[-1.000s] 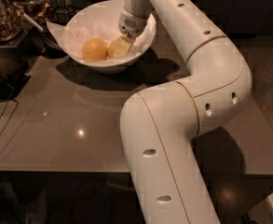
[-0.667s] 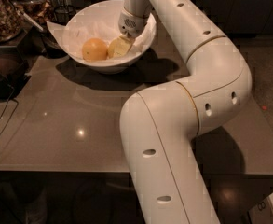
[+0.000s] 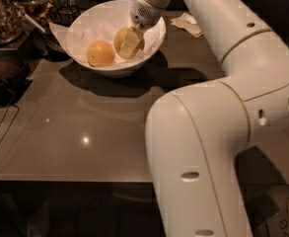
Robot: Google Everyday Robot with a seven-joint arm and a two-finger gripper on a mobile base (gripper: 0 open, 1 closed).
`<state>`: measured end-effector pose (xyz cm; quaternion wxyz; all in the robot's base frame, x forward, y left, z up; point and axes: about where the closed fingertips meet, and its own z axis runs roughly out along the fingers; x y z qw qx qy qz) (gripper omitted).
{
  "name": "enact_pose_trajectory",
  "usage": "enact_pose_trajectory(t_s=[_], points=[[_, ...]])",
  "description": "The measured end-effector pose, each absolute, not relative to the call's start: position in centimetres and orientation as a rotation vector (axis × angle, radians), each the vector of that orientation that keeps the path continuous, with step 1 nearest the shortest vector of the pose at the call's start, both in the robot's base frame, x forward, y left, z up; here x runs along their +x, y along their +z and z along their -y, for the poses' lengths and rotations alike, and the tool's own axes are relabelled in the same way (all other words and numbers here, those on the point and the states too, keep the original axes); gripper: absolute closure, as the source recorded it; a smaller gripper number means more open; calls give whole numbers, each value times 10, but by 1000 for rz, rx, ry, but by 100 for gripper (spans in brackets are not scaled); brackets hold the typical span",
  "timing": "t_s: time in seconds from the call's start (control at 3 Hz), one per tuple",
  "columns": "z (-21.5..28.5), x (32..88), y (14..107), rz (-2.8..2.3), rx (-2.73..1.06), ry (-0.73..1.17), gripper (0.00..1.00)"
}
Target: Pick orange from white bowl
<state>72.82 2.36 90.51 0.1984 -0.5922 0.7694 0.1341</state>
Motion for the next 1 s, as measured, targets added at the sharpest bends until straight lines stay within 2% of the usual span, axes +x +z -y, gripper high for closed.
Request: enact_pose_trajectory(t_s=[0.33, 1.0], points=[[-25, 698, 942, -2026, -1686, 386, 100], [-37, 684, 954, -1957, -1713, 402, 100]])
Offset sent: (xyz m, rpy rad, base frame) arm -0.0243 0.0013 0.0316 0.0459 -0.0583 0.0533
